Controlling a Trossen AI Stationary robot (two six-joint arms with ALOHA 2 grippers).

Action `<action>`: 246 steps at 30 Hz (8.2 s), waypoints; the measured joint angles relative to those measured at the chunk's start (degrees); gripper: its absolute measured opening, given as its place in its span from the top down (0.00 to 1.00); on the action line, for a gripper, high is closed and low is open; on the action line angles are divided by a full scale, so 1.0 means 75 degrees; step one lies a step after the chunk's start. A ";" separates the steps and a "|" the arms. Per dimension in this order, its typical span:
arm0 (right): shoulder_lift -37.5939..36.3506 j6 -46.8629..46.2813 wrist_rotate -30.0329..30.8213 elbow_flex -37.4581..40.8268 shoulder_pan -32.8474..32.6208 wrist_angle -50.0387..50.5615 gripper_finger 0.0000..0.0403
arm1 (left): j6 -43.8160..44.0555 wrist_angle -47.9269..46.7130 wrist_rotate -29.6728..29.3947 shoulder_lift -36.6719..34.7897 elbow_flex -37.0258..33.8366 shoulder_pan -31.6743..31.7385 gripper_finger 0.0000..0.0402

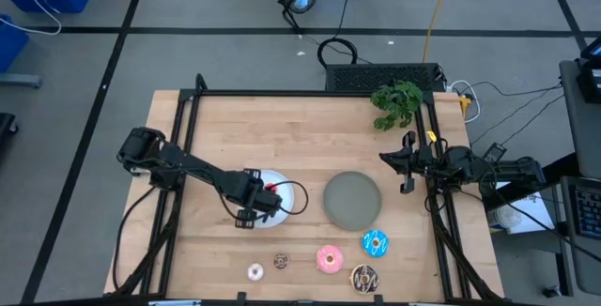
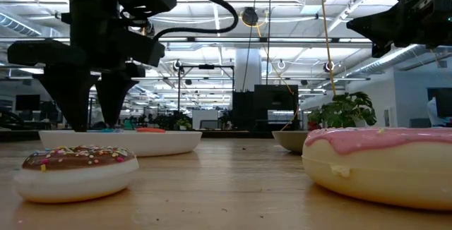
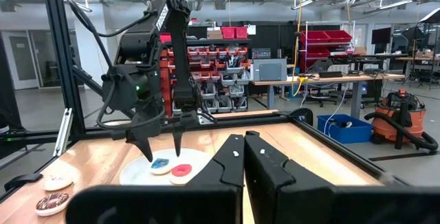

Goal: Pick & Place donuts
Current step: Put the small white donut on the white plate

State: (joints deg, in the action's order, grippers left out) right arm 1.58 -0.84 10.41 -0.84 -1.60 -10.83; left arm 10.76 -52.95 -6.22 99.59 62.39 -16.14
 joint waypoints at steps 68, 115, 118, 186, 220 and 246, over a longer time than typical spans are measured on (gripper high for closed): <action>-0.0002 0.0610 0.0035 0.0000 -0.0001 -0.0234 1.00 | 0.2200 0.0676 0.0730 0.1279 0.3453 -0.3051 0.92; 0.0000 0.0606 0.0012 0.0000 -0.0001 -0.0860 1.00 | 0.4025 -0.1911 0.0225 0.3447 0.5700 -0.3643 0.11; 0.0000 0.0453 0.0011 0.0000 -0.0001 -0.0833 1.00 | 0.3779 -0.1906 0.0409 0.3583 0.5700 -0.3639 0.10; 0.0015 0.0510 0.0004 0.0000 0.0000 -0.0924 1.00 | 0.3396 -0.1501 0.1686 0.2396 0.4605 -0.2840 0.81; 0.0012 0.0664 0.0003 0.0000 0.0001 -0.0959 1.00 | 0.1327 -0.1460 -0.0750 0.0119 0.3025 -0.0137 0.81; 0.0012 0.0807 0.0005 0.0000 -0.0001 -0.0980 1.00 | 0.1137 0.1813 0.0493 0.1063 0.0895 0.0359 0.81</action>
State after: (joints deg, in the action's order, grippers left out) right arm 1.68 5.21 10.46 -0.84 -1.60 -18.18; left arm 19.29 -39.35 -2.52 107.57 69.10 -13.45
